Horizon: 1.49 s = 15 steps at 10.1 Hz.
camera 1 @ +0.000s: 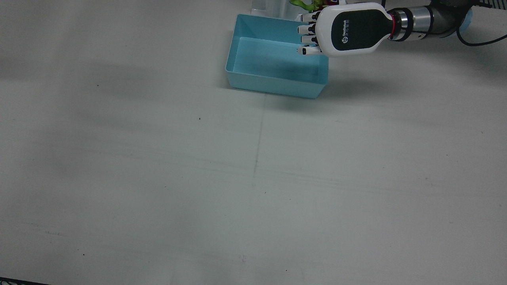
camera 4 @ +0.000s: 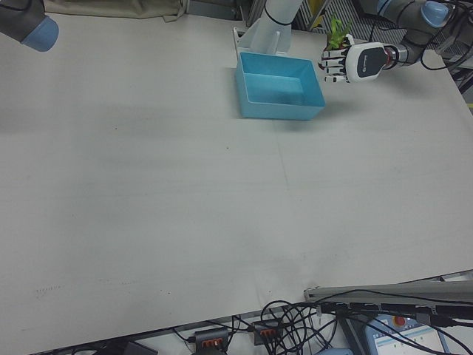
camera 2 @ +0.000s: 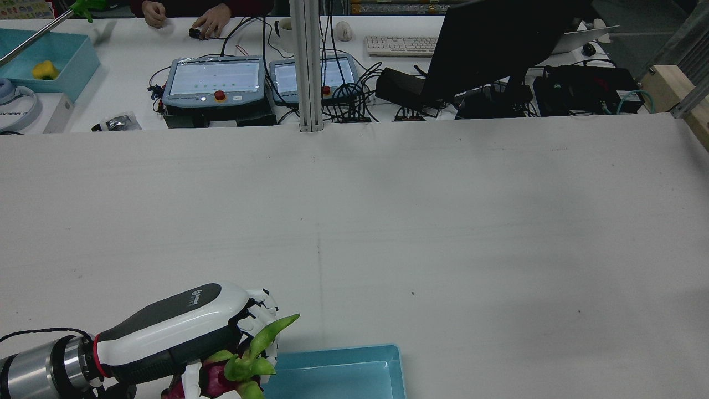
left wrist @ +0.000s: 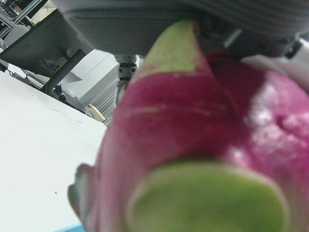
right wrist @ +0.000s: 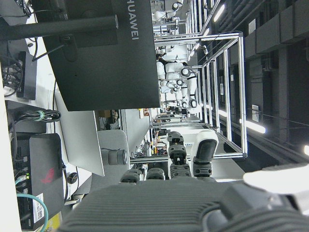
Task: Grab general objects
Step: 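Carry the dragon fruit with the left hand toward the blue tray, then lower the dragon fruit into the blue tray and open the left hand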
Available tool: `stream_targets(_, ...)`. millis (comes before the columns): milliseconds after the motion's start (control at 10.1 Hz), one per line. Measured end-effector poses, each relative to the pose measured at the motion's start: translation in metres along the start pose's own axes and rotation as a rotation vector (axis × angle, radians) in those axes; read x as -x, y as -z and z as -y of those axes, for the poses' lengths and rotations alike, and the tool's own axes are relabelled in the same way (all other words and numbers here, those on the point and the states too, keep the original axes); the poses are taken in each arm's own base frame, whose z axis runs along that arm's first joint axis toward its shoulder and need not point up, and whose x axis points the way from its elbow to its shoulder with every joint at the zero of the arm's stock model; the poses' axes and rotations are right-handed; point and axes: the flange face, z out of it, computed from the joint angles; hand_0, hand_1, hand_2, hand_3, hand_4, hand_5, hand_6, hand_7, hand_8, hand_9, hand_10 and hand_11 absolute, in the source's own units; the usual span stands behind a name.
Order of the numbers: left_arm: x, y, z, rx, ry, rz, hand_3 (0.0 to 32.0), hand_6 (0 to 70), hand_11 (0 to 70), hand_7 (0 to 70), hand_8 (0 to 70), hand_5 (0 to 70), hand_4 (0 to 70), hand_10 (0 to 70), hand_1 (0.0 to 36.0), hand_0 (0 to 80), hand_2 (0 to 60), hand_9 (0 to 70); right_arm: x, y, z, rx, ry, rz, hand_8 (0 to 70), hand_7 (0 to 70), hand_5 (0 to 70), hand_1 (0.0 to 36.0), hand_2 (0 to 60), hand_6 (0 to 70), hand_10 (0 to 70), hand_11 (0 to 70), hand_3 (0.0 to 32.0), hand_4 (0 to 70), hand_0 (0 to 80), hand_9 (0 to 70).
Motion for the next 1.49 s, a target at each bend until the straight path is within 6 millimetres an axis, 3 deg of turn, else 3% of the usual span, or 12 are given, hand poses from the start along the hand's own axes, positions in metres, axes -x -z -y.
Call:
stream_targets(496, -0.004, -0.009, -0.032, 0.047, 0.043, -0.016, 0.0, 70.0, 70.0, 70.0, 63.4, 70.0, 70.0, 70.0, 17.0, 49.8, 60.0, 63.9, 0.000, 0.000, 0.000, 0.000, 0.000, 0.000, 0.0, 0.0, 0.0, 0.0, 0.0, 0.0, 0.0, 0.0, 0.0, 0.0, 0.0, 0.0)
stream_targets(793, -0.011, -0.027, -0.045, 0.064, 0.052, -0.019, 0.0, 70.0, 70.0, 70.0, 62.1, 69.3, 70.0, 70.0, 15.7, 50.5, 60.0, 62.7, 0.000, 0.000, 0.000, 0.000, 0.000, 0.000, 0.0, 0.0, 0.0, 0.0, 0.0, 0.0, 0.0, 0.0, 0.0, 0.0, 0.0, 0.0)
stream_targets(893, -0.012, -0.031, -0.048, 0.067, 0.054, -0.019, 0.0, 52.6, 70.0, 59.8, 43.3, 34.8, 70.0, 70.0, 8.3, 50.9, 28.4, 40.4, 0.000, 0.000, 0.000, 0.000, 0.000, 0.000, 0.0, 0.0, 0.0, 0.0, 0.0, 0.0, 0.0, 0.0, 0.0, 0.0, 0.0, 0.0)
stream_targets(992, -0.013, -0.034, -0.049, 0.070, 0.056, -0.018, 0.0, 14.8, 64.3, 29.0, 12.9, 2.4, 40.2, 45.3, 11.3, 52.3, 0.7, 5.3, 0.000, 0.000, 0.000, 0.000, 0.000, 0.000, 0.0, 0.0, 0.0, 0.0, 0.0, 0.0, 0.0, 0.0, 0.0, 0.0, 0.0, 0.0)
stream_targets(1091, -0.013, -0.035, -0.049, 0.072, 0.058, -0.014, 0.0, 1.5, 42.5, 14.0, 4.2, 0.0, 6.7, 28.6, 11.6, 51.2, 0.0, 1.4, 0.000, 0.000, 0.000, 0.000, 0.000, 0.000, 0.0, 0.0, 0.0, 0.0, 0.0, 0.0, 0.0, 0.0, 0.0, 0.0, 0.0, 0.0)
stream_targets(1190, -0.014, -0.036, -0.050, 0.073, 0.059, -0.009, 0.0, 0.0, 35.2, 10.2, 2.4, 0.0, 0.0, 23.2, 11.9, 50.9, 0.0, 0.6, 0.000, 0.000, 0.000, 0.000, 0.000, 0.000, 0.0, 0.0, 0.0, 0.0, 0.0, 0.0, 0.0, 0.0, 0.0, 0.0, 0.0, 0.0)
stream_targets(1289, -0.015, -0.035, -0.050, 0.073, 0.064, -0.005, 0.0, 0.0, 28.5, 6.4, 0.9, 0.0, 0.0, 18.4, 12.7, 51.3, 0.0, 0.0, 0.000, 0.000, 0.000, 0.000, 0.000, 0.000, 0.0, 0.0, 0.0, 0.0, 0.0, 0.0, 0.0, 0.0, 0.0, 0.0, 0.0, 0.0)
stream_targets(1488, -0.019, -0.032, -0.049, 0.068, 0.072, 0.010, 0.0, 0.0, 25.7, 7.9, 0.4, 0.0, 0.0, 16.5, 12.1, 51.2, 0.0, 0.1, 0.000, 0.000, 0.000, -0.001, 0.000, 0.000, 0.0, 0.0, 0.0, 0.0, 0.0, 0.0, 0.0, 0.0, 0.0, 0.0, 0.0, 0.0)
